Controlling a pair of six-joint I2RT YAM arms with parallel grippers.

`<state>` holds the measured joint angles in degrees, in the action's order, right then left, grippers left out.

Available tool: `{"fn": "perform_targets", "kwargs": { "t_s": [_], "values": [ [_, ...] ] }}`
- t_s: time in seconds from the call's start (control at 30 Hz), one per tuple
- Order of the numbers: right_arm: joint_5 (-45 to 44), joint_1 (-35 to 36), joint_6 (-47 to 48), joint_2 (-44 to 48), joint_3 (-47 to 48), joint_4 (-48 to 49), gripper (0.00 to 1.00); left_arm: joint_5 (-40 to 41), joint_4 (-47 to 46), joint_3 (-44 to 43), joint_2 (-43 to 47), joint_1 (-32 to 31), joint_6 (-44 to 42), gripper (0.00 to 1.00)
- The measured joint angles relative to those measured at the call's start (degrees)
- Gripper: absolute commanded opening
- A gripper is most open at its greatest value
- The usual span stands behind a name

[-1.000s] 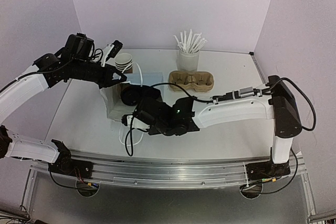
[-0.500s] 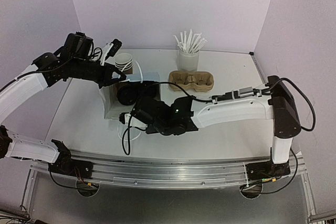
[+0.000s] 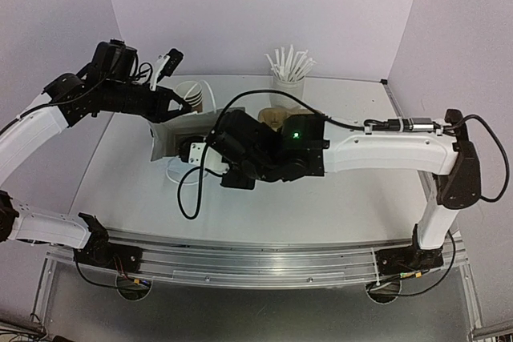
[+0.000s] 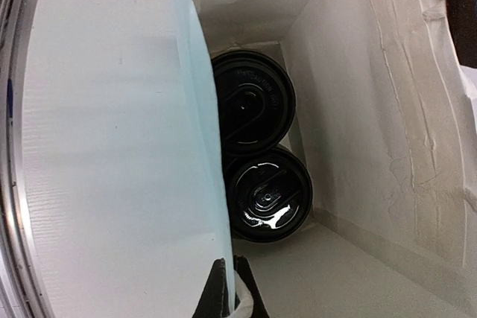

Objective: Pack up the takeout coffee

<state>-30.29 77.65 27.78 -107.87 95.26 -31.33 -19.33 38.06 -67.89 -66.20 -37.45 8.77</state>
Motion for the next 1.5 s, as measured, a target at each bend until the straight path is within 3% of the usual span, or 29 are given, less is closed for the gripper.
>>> {"fn": "perform_targets", "kwargs": {
  "t_s": [0.43, 0.6, 0.7, 0.9, 1.07, 1.27, 1.5],
  "values": [
    [6.92, -0.07, -7.72, 3.17, 2.9, -7.53, 0.0, -0.02, 1.07, -2.0, -1.96, 0.0, -1.68, 0.0],
    [7.31, -0.15, -11.58, 4.26, 4.59, -9.28, 0.0, -0.09, 0.92, -2.25, -2.94, 0.01, -2.76, 0.07],
    [7.31, -0.15, -13.5, 4.37, 4.59, -9.7, 0.0, -0.16, 0.89, -2.26, -3.51, 0.02, -3.06, 0.17],
    [6.42, -0.15, -15.8, 4.37, 4.68, -10.0, 0.0, -0.79, 0.33, -2.28, -3.64, 0.02, -4.87, 0.57],
    [5.1, -0.15, -17.16, 3.76, 5.98, -11.11, 0.0, -0.83, 0.79, -3.94, -3.64, 0.02, -6.9, 0.75],
    [1.65, -0.17, -19.25, 1.58, 8.62, -12.05, 0.0, 0.02, 0.94, -9.8, -3.64, 0.02, -10.4, 0.88],
    [-3.51, -0.26, -24.47, -1.98, 13.48, -14.61, 0.0, 2.16, 1.0, -13.16, -3.64, 0.08, -12.27, 0.89]
  ]
}}
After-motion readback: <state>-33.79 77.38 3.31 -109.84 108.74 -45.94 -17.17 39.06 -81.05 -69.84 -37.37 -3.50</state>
